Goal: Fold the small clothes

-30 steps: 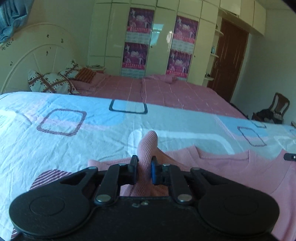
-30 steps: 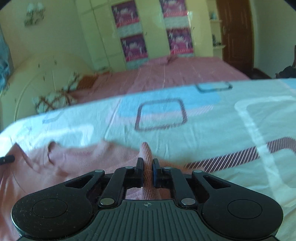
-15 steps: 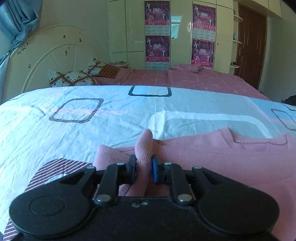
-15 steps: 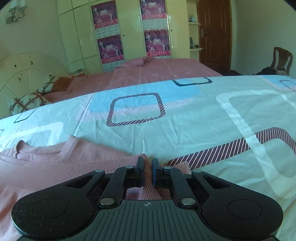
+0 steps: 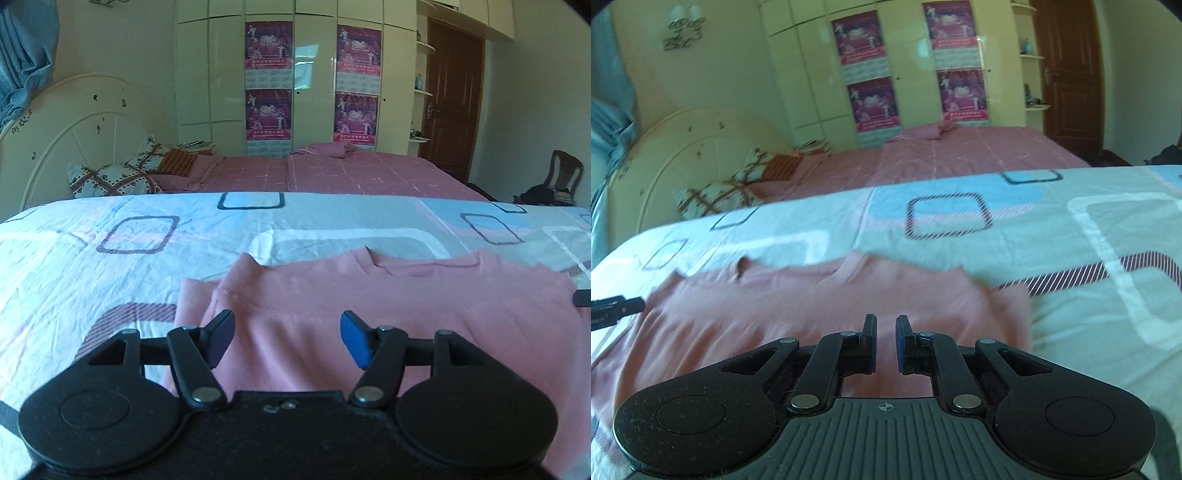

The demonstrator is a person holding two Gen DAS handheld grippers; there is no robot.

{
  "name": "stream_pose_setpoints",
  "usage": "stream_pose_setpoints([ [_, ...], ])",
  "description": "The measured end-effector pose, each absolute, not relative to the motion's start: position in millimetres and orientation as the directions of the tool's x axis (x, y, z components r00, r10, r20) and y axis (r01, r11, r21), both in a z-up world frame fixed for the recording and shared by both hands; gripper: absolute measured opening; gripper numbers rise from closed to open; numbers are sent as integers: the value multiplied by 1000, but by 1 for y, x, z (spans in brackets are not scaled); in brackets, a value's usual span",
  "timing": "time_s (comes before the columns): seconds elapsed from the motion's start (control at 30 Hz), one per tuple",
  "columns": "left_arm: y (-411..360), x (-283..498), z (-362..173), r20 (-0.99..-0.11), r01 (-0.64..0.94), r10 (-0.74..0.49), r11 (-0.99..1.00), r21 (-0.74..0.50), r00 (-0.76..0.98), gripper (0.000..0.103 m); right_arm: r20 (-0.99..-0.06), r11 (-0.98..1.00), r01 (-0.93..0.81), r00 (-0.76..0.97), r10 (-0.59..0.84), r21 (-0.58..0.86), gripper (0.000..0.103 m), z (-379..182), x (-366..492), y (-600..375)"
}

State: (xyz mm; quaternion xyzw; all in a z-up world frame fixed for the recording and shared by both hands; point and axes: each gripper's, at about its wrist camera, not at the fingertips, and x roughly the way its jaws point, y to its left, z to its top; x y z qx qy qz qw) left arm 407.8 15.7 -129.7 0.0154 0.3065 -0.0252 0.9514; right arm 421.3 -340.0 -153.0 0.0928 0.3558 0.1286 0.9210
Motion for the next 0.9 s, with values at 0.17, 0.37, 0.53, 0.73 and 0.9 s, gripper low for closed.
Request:
stream_pose_setpoints([
  [0.17, 12, 386, -156, -649, 65, -25, 997, 37, 761, 62, -687, 961, -212, 674, 273, 175, 10, -169, 389, -318],
  [0.37, 35, 374, -162, -654, 5, -4, 1000, -1, 757, 63, -741, 984, -179, 660, 124, 6, 10, -187, 368, -328],
  [0.53, 37, 360, -149, -663, -40, 12, 999, -27, 748, 60, -762, 993, -109, 639, 102, 41, 10, -179, 362, -340],
  [0.73, 10, 349, -131, -641, 19, -40, 999, -40, 767, 67, -694, 975, -145, 685, 221, 167, 10, -148, 346, -310],
  [0.9, -7, 347, -144, -677, 29, -26, 1000, -7, 735, 67, -678, 966, -198, 688, 258, 167, 10, -144, 347, -270],
])
